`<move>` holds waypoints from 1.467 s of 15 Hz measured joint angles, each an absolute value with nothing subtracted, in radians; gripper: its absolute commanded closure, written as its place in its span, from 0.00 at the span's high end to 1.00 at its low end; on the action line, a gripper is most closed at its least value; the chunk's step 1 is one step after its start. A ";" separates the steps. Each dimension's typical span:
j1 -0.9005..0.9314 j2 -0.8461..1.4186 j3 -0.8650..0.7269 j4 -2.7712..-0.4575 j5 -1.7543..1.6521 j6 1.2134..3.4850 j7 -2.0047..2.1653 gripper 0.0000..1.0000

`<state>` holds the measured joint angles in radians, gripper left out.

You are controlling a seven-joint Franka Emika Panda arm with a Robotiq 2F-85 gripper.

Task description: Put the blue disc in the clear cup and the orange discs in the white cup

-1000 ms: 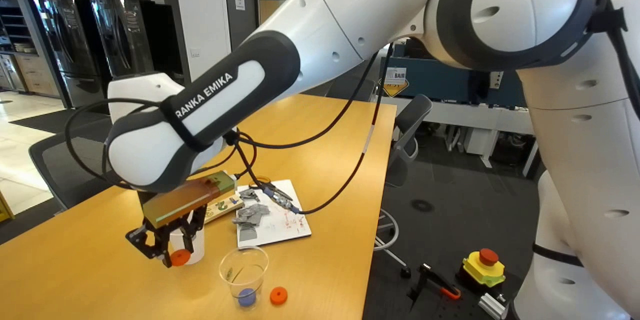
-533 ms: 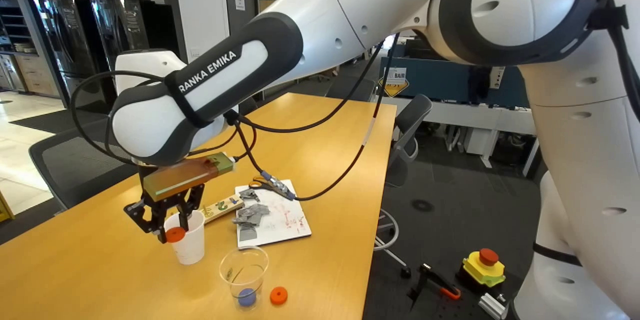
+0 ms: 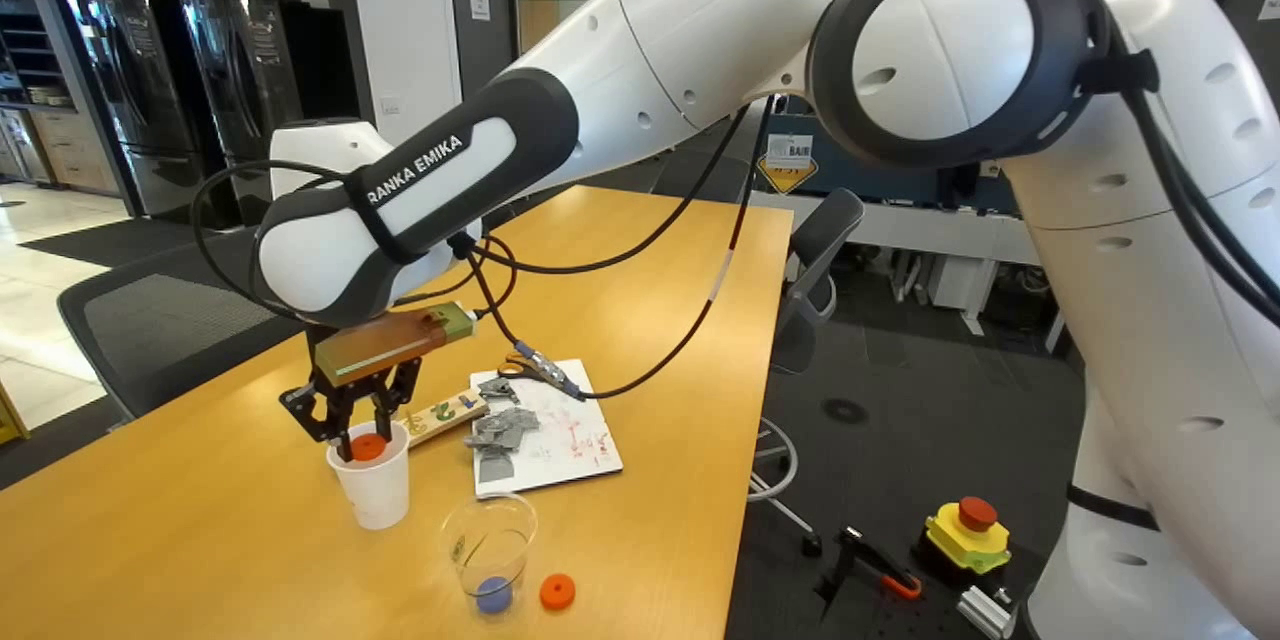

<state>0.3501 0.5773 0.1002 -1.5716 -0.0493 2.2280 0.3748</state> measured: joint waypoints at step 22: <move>0.266 0.341 0.133 -1.745 -0.031 2.095 0.146 1.00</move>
